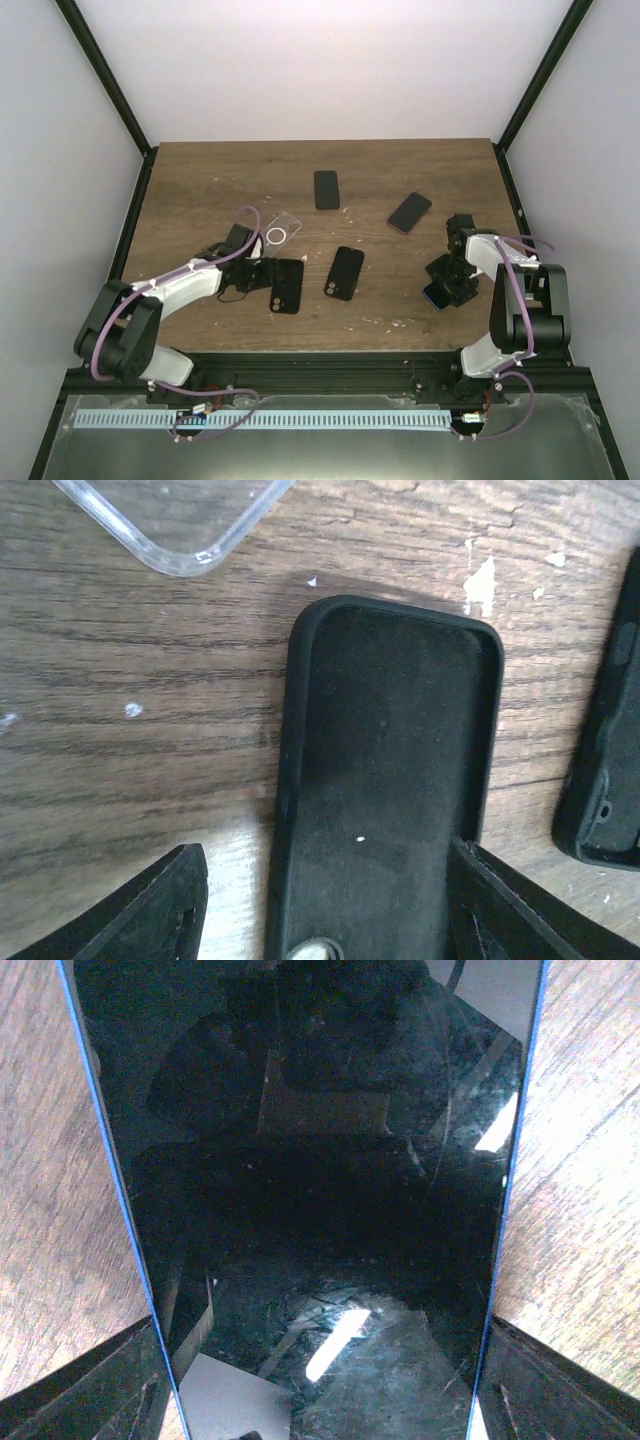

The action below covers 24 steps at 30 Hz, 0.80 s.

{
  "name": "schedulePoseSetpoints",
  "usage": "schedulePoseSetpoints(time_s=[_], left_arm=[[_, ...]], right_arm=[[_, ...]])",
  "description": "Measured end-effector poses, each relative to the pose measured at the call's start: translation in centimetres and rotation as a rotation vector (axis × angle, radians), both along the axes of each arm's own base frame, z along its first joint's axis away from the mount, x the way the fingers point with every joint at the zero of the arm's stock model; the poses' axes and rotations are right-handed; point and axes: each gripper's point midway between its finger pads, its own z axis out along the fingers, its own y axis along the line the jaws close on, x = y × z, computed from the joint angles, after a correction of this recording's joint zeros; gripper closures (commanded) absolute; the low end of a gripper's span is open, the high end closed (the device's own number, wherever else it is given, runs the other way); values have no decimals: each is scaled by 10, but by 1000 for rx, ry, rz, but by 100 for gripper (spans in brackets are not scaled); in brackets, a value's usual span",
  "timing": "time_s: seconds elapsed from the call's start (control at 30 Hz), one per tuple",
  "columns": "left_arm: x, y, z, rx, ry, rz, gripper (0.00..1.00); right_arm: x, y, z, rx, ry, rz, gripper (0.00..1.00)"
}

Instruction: Put the phone into the phone case

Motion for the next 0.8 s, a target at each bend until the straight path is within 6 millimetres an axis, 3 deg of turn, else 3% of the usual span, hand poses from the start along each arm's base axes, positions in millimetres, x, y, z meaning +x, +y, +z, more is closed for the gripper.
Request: schedulePoseSetpoints(time_s=[0.17,0.5,0.67,0.8], left_arm=[[2,-7,-17,-12,38,-16,34],[17,-42,-14,-168,26,-58,37],[6,-62,-12,-274,59,-78,37],[-16,-81,-11,-342,120,-109,37]], right_arm=[[1,0,0,-10,-8,48,23],[23,17,14,-5,-143,258,27],[31,36,18,19,-196,387,28],[30,57,18,35,-210,487,28]])
